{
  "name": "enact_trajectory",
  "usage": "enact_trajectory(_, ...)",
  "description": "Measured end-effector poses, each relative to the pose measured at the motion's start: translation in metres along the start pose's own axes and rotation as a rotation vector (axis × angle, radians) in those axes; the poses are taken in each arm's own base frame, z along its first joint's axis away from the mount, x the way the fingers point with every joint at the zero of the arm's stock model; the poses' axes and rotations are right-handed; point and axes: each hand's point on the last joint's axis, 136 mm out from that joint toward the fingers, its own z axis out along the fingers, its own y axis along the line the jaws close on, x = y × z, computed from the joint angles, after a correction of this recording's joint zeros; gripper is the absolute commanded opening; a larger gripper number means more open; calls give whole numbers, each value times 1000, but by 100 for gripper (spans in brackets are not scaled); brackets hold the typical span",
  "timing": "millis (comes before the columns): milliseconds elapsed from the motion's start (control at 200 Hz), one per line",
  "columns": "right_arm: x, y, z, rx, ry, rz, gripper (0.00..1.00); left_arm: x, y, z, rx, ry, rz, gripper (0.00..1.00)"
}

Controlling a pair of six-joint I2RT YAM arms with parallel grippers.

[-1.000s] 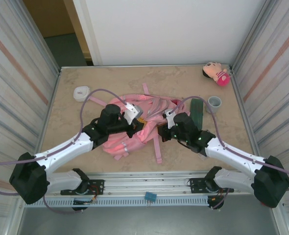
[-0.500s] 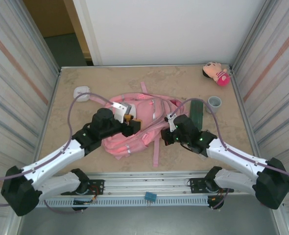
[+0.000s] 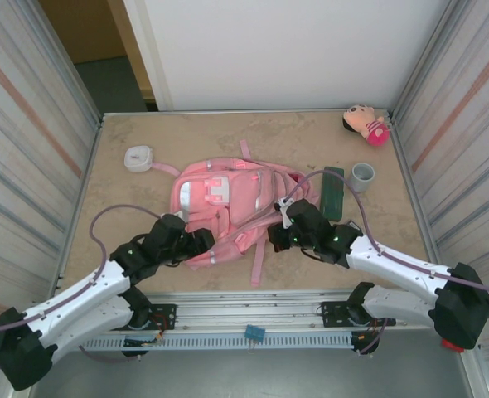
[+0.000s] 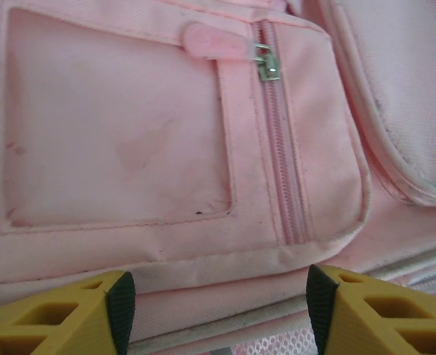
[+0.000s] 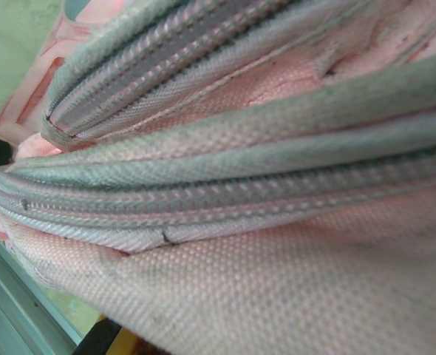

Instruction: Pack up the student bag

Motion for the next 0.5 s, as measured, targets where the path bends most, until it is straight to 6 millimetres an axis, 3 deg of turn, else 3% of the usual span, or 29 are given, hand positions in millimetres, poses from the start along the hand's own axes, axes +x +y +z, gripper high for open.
enact_trajectory(190,13,10,5,3,33,15,0,-17,13,18,-49,-46,-54,66)
enact_trajectory(316,23,19,12,1,68,28,0,-51,22,35,-86,-101,-91,66)
enact_trajectory(496,18,30,27,2,73,81,0,-107,12,51,-84,-153,-90,67)
